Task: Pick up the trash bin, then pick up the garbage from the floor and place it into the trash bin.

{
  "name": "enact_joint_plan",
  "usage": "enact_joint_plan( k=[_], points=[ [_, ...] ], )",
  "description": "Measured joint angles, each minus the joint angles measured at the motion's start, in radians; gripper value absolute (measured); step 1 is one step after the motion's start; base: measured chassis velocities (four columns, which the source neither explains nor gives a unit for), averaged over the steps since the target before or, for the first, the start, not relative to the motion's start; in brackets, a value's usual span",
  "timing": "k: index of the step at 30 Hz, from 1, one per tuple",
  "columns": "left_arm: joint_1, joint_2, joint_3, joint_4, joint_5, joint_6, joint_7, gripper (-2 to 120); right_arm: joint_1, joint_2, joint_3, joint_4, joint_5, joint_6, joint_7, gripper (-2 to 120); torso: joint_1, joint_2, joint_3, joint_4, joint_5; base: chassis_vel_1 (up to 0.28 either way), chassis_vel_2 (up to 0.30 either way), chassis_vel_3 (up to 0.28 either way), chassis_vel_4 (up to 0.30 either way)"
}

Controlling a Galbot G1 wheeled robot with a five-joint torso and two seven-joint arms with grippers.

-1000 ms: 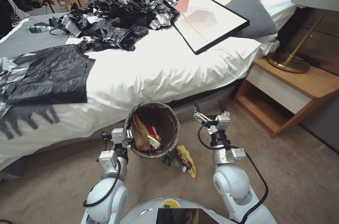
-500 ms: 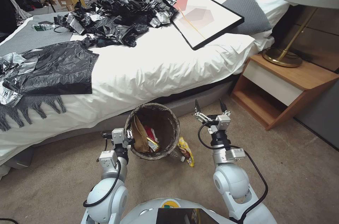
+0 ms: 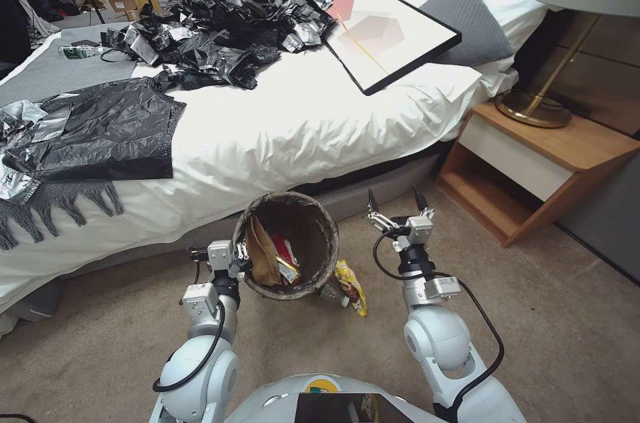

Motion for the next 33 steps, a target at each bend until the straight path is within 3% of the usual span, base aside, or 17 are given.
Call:
enact_joint_plan(
  k=[4,6,7,8,10,12,23,33],
  points=[
    [0.007,0.002,-0.011,-0.028,-0.002,0.001,-0.006,5,0.023,-0.023,0.002,-0.040,0.000,-0.042,-0.003,100,0.000,0.000,0.000,0.0000,0.0000,0.000,0.000,0.000,0.000],
    [0.019,0.000,-0.015,-0.052,0.002,0.004,-0.023,5,0.049,-0.056,0.001,-0.081,0.005,-0.139,-0.022,100,0.000,0.000,0.000,0.0001,0.0001,0.000,0.000,0.000,0.000],
    [0.019,0.000,-0.015,-0.052,0.002,0.004,-0.023,5,0.049,-0.056,0.001,-0.081,0.005,-0.139,-0.022,100,0.000,0.000,0.000,0.0001,0.0001,0.000,0.000,0.000,0.000],
    [0.027,0.000,-0.020,-0.063,0.005,0.005,-0.033,5,0.070,-0.093,-0.007,-0.120,0.014,-0.225,-0.054,100,0.000,0.000,0.000,0.0002,0.0000,0.000,0.000,0.000,0.000],
    [0.029,0.000,-0.023,-0.067,0.006,0.006,-0.037,5,0.080,-0.111,-0.014,-0.142,0.015,-0.254,-0.067,100,0.000,0.000,0.000,0.0001,0.0001,0.000,0.000,0.000,0.000],
    [0.032,0.002,-0.036,-0.077,0.005,0.006,-0.048,5,0.118,-0.179,-0.042,-0.220,0.019,-0.327,-0.115,100,0.000,0.000,0.000,0.0000,0.0001,0.000,0.000,0.000,0.000],
    [0.029,-0.002,-0.040,-0.085,0.005,0.008,-0.054,5,0.229,-0.313,-0.128,-0.389,0.109,-0.453,-0.267,100,0.000,0.000,0.000,-0.0001,0.0001,0.000,0.000,0.000,0.000],
    [0.028,-0.007,-0.037,-0.079,0.009,0.008,-0.053,5,0.348,-0.318,-0.222,-0.550,0.165,-0.483,-0.283,100,0.000,0.000,0.000,0.0002,0.0001,0.000,0.000,0.000,0.000]
  ],
)
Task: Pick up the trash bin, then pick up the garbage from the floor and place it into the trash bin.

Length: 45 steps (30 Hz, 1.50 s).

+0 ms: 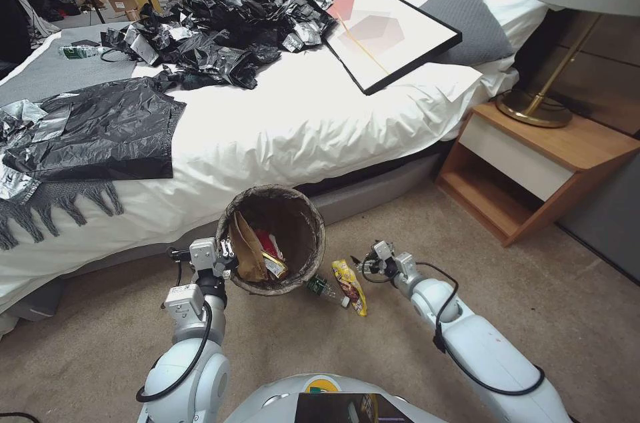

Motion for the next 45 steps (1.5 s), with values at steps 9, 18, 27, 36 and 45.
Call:
enact_joint_plan(
  k=[9,18,27,36,45],
  points=[
    [0.003,-0.003,0.001,0.010,0.007,-0.002,0.003,5,0.101,0.052,-0.091,-0.132,0.076,-0.031,-0.023,100,0.000,0.000,0.000,-0.0001,-0.0002,0.000,0.000,0.000,0.000],
    [0.002,-0.009,0.003,0.012,0.013,-0.003,0.004,5,0.196,0.141,-0.172,-0.291,0.066,-0.024,-0.017,100,0.000,0.000,0.000,0.0000,-0.0002,0.000,0.000,0.000,0.000],
    [0.000,-0.009,0.004,0.015,0.016,-0.003,0.005,5,0.205,0.166,-0.153,-0.377,0.026,0.012,-0.017,100,0.000,0.000,0.000,-0.0002,-0.0002,0.000,0.000,0.000,0.000],
    [0.002,-0.008,0.005,0.015,0.017,-0.003,0.006,5,0.191,0.195,-0.128,-0.439,0.002,0.038,-0.011,100,0.000,0.000,0.000,-0.0001,-0.0001,0.000,0.000,0.000,0.000],
    [0.000,-0.008,0.007,0.016,0.018,-0.003,0.006,5,0.182,0.226,-0.124,-0.475,-0.025,0.053,-0.008,96,0.000,0.000,0.000,-0.0001,-0.0001,0.000,0.000,0.000,0.000]
  ],
)
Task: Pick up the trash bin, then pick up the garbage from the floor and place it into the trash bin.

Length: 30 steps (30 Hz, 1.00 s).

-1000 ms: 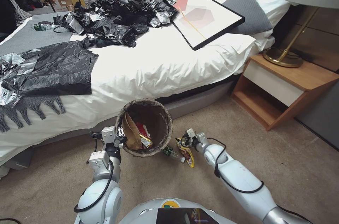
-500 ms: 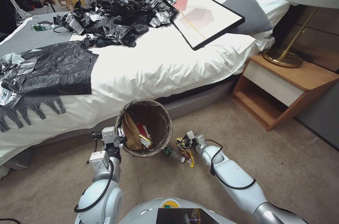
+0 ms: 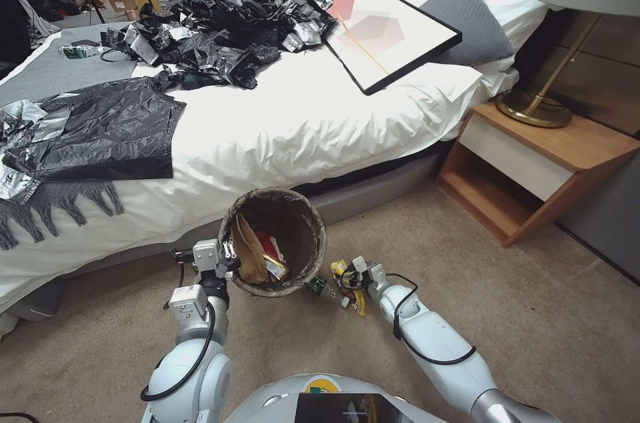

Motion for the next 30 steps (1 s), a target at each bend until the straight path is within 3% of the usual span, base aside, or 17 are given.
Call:
enact_joint_plan(
  k=[11,18,26,28,30],
  points=[
    [-0.003,0.001,0.000,0.000,0.000,0.000,0.000,5,-0.009,0.023,0.012,-0.030,-0.030,0.013,-0.001,61,0.000,0.000,0.000,-0.0001,-0.0001,0.000,0.000,0.000,0.000],
    [-0.006,0.001,0.001,0.000,0.000,0.000,0.001,5,-0.011,0.026,0.020,-0.042,-0.040,0.024,-0.003,32,0.000,0.000,0.000,0.0001,0.0001,0.000,0.000,0.000,0.000],
    [-0.007,0.002,0.001,0.000,0.000,0.001,0.001,5,-0.011,0.024,0.024,-0.043,-0.042,0.025,-0.002,12,0.000,0.000,0.000,0.0000,0.0001,0.000,0.000,0.000,0.000],
    [-0.008,0.002,0.001,0.000,0.000,0.001,0.001,5,-0.011,0.023,0.025,-0.043,-0.044,0.025,-0.001,0,0.000,0.000,0.000,0.0000,0.0001,0.000,0.000,0.000,0.000],
    [-0.008,0.002,0.001,0.000,0.000,0.001,0.001,5,-0.011,0.022,0.026,-0.043,-0.046,0.026,0.000,0,0.000,0.000,0.000,0.0000,0.0001,0.000,0.000,0.000,0.000]
  ],
)
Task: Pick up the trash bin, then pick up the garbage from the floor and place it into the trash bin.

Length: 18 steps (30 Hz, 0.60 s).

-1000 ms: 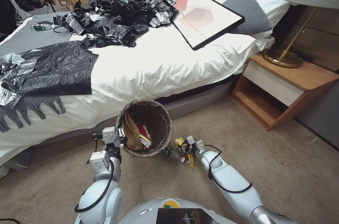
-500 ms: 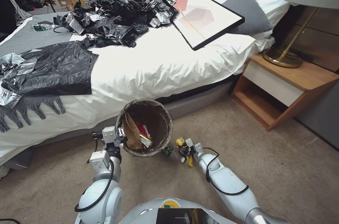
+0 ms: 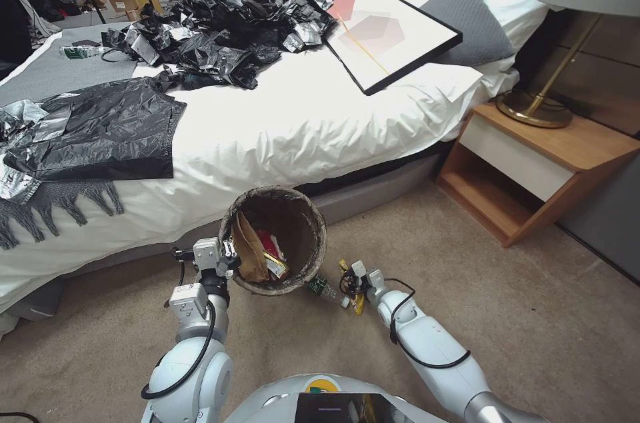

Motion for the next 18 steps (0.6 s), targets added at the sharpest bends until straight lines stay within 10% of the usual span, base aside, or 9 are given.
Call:
enact_joint_plan(
  k=[18],
  points=[
    [-0.006,0.002,0.006,0.014,-0.001,0.000,0.001,5,-0.049,-0.033,0.048,0.126,0.017,0.065,0.063,0,0.000,0.000,0.000,-0.0002,-0.0002,0.000,0.000,0.000,0.000]
  ],
)
